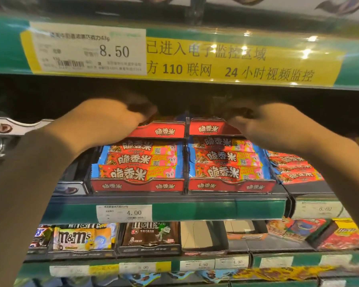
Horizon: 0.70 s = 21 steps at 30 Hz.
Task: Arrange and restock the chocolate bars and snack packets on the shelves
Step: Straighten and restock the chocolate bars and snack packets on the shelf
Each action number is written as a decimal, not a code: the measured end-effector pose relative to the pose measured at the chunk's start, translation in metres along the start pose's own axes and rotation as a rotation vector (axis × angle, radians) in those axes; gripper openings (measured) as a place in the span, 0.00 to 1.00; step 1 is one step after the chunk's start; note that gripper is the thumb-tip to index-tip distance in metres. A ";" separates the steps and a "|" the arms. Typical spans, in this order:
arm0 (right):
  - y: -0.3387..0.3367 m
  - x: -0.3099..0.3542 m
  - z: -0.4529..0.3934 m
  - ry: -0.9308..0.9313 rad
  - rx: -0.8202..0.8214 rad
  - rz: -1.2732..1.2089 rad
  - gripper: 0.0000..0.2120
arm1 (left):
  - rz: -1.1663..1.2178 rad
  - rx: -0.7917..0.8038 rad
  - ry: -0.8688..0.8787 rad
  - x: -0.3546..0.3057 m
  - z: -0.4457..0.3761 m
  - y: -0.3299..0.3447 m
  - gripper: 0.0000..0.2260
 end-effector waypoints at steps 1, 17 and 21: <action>0.002 0.004 0.003 -0.023 0.003 0.064 0.12 | 0.002 0.027 -0.002 -0.003 0.000 0.002 0.21; -0.012 -0.015 0.068 -0.197 -0.347 0.000 0.19 | 0.032 -0.396 0.263 -0.069 0.060 0.010 0.24; -0.025 -0.075 0.104 -0.093 -0.388 -0.101 0.15 | 0.142 -0.426 0.421 -0.136 0.082 0.029 0.16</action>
Point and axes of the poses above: each hand's wrist, its own z-axis away from the middle knuckle, its own y-axis out of the palm, x = y × z, the point moved 9 cm from there along -z, towards the middle knuckle, and after that the axes turned 3 degrees about -x, right-handed, at the moved point
